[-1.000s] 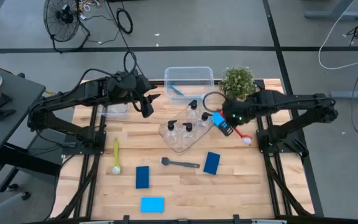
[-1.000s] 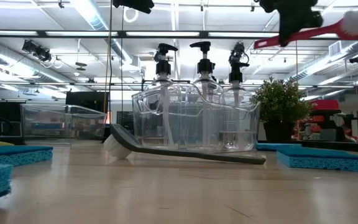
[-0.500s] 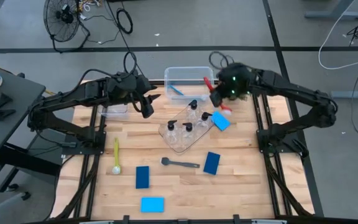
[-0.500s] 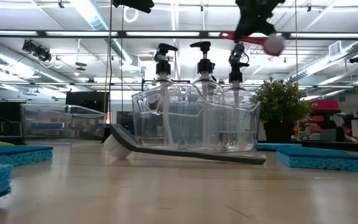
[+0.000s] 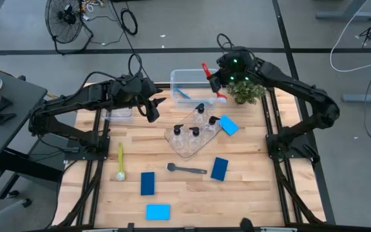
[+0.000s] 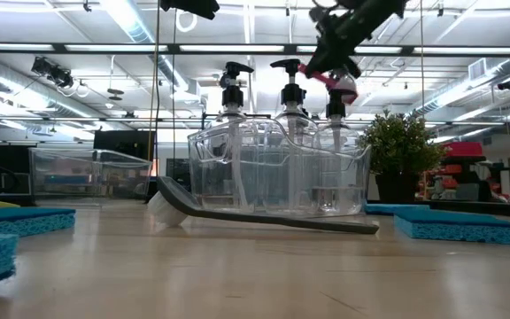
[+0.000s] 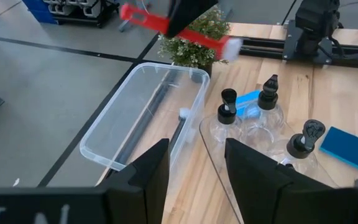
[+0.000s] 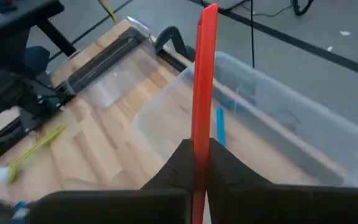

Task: Pick & Place Kitchen Sink Supplies
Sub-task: Put the orange dishwashing brush into the transparent container, then put the gray dishwashing brush into the transparent container

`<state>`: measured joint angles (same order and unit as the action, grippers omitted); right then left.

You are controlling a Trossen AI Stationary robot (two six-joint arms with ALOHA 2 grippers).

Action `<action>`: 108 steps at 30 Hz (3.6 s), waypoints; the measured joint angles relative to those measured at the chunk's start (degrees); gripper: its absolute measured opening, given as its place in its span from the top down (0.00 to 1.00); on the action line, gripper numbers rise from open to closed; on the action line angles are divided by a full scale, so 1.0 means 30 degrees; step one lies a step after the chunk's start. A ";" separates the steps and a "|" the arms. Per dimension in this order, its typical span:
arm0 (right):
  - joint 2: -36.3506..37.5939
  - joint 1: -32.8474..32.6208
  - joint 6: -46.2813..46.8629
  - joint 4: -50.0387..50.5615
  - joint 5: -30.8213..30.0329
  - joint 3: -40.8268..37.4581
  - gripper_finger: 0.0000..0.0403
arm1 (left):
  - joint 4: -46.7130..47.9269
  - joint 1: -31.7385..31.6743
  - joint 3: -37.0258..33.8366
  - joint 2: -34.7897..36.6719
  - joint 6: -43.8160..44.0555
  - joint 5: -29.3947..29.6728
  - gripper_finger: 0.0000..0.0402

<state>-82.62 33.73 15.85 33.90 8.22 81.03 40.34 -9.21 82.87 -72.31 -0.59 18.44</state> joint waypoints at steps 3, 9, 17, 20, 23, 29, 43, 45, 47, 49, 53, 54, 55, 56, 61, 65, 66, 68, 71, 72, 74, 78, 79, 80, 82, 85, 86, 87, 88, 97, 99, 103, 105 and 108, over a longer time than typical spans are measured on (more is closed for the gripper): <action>-0.0973 0.0501 -0.0605 -0.1020 0.0138 0.0000 0.97 | 0.0000 0.0000 0.0000 0.0000 -0.0005 0.0000 0.60; -0.2835 0.1383 -0.1036 -0.1901 0.0596 0.0000 0.97 | 0.0006 0.0000 0.0000 -0.0007 0.0001 0.0000 0.60; -0.4190 0.1699 -0.1583 -0.1986 0.0667 0.0000 0.97 | 0.0023 0.0000 0.0000 -0.0007 0.0514 0.0000 0.60; -0.4457 0.1692 -0.1967 -0.1974 0.0618 0.0000 0.97 | 0.0044 0.0000 0.0000 -0.0007 0.0624 0.0000 0.60; -0.4507 0.1699 -0.2106 -0.2045 0.0599 0.0000 0.97 | 0.0051 0.0000 0.0000 -0.0010 0.0632 0.0000 0.60; -0.4543 0.1699 -0.2552 -0.2081 0.0587 0.0000 0.97 | 0.0051 0.0000 0.0000 -0.0015 0.0632 0.0000 0.60; -0.4543 0.1692 -0.2808 -0.2198 0.0580 0.0000 0.97 | 0.0058 0.0000 0.0000 -0.0015 0.0634 0.0000 0.60; -0.4543 0.1692 -0.2891 -0.2205 0.0580 0.0000 0.97 | 0.0058 0.0000 0.0000 -0.0015 0.0639 0.0000 0.60; -0.4543 0.1692 -0.2954 -0.2205 0.0591 0.0000 0.97 | 0.0058 0.0000 0.0000 -0.0015 0.0632 0.0000 0.60; -0.4541 0.1702 -0.2937 -0.2196 0.0997 0.0000 0.97 | 0.0053 0.0000 0.0000 -0.0015 0.0632 0.0000 0.60; -0.4205 0.1765 -0.1923 -0.2435 0.2903 -0.0022 0.97 | 0.0058 0.0000 0.0000 -0.0015 0.0634 0.0000 0.60; -0.4093 0.1760 -0.1724 -0.2465 0.3120 -0.0022 0.97 | 0.0058 0.0000 0.0000 -0.0015 0.0632 -0.0007 0.60; -0.4008 0.1757 -0.1534 -0.2441 0.3302 -0.0022 0.97 | 0.0058 0.0000 0.0000 -0.0015 0.0632 0.0000 0.60; -0.3960 0.1757 -0.1361 -0.2327 0.3495 -0.0022 0.97 | 0.0058 0.0000 0.0000 -0.0015 0.0632 -0.0007 0.60; -0.3864 0.1772 -0.0132 -0.1921 0.3787 -0.0022 0.97 | 0.0058 0.0000 0.0000 -0.0015 0.0639 -0.0007 0.60; -0.3851 0.1862 -0.0166 -0.2033 0.3873 -0.0022 0.97 | 0.0058 0.0005 0.0000 -0.0015 0.0633 -0.0007 0.60; -0.3851 0.1867 -0.0360 -0.2224 0.3632 -0.0022 0.97 | 0.0058 0.0000 0.0000 -0.0015 0.0636 -0.0007 0.60; -0.3851 0.1867 -0.0770 -0.2485 0.2951 -0.0022 0.97 | 0.0058 0.0004 0.0000 -0.0015 0.0634 -0.0007 0.60; -0.3851 0.1902 -0.0944 -0.2660 0.2670 -0.0022 0.97 | 0.0058 0.0007 0.0000 -0.0015 0.0632 -0.0007 0.60; -0.3851 0.1909 -0.0943 -0.2692 0.2671 -0.0022 0.97 | 0.0058 0.0004 0.0000 -0.0015 0.0639 -0.0004 0.60; -0.3851 0.1910 -0.1015 -0.2679 0.2605 -0.0022 0.97 | 0.0058 0.0007 0.0000 -0.0015 0.0625 -0.0007 0.60; -0.3851 0.1939 -0.1552 -0.2610 0.2180 -0.0022 0.97 | 0.0058 0.0000 0.0000 -0.0015 0.0559 -0.0007 0.60; -0.3851 0.1939 -0.1747 -0.2481 0.1974 -0.0022 0.97 | 0.0058 0.0004 0.0000 -0.0015 0.0551 -0.0007 0.60; -0.3851 0.1939 -0.1925 -0.2338 0.1800 -0.0022 0.97 | 0.0058 0.0003 0.0000 -0.0015 0.0544 -0.0007 0.60; -0.3851 0.1939 -0.2125 -0.2107 0.1453 -0.0022 0.97 | 0.0058 0.0000 0.0000 -0.0015 0.0537 -0.0002 0.60; -0.3851 0.1939 -0.2356 -0.1878 0.1406 -0.0022 0.97 | 0.0058 0.0000 0.0000 -0.0015 0.0522 -0.0007 0.60; -0.3851 0.1939 -0.2421 -0.1883 0.1403 -0.0022 0.97 | 0.0058 0.0007 0.0000 -0.0015 0.0522 -0.0007 0.60; -0.3851 0.1939 -0.2437 -0.1877 0.1408 -0.0022 0.96 | 0.0058 0.0002 0.0000 -0.0015 0.0512 -0.0007 0.60; -0.3851 0.1939 -0.2433 -0.1877 0.1403 -0.0022 0.96 | 0.0058 0.0002 0.0000 -0.0015 0.0500 -0.0007 0.60; -0.3851 0.1939 -0.2357 -0.1863 0.1570 -0.0022 0.85 | 0.0058 0.0000 0.0000 -0.0015 0.0493 -0.0007 0.60; -0.3851 0.1939 -0.2356 -0.1863 0.1570 -0.0022 0.82 | 0.0058 0.0002 0.0000 -0.0015 0.0493 -0.0005 0.60; -0.3851 0.1939 -0.2427 -0.1863 0.1563 -0.0022 0.75 | 0.0052 0.0001 0.0000 -0.0015 0.0493 -0.0007 0.60; -0.3851 0.1939 -0.2461 -0.1863 0.1563 -0.0022 0.72 | 0.0053 0.0000 0.0000 -0.0015 0.0493 -0.0007 0.60; -0.3848 0.1939 -0.2993 -0.1974 0.1571 -0.0022 0.68 | 0.0051 0.0005 0.0000 -0.0015 0.0493 -0.0007 0.60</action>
<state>-94.16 39.55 6.87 27.98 12.93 80.97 40.49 -9.20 82.87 -72.36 0.89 18.41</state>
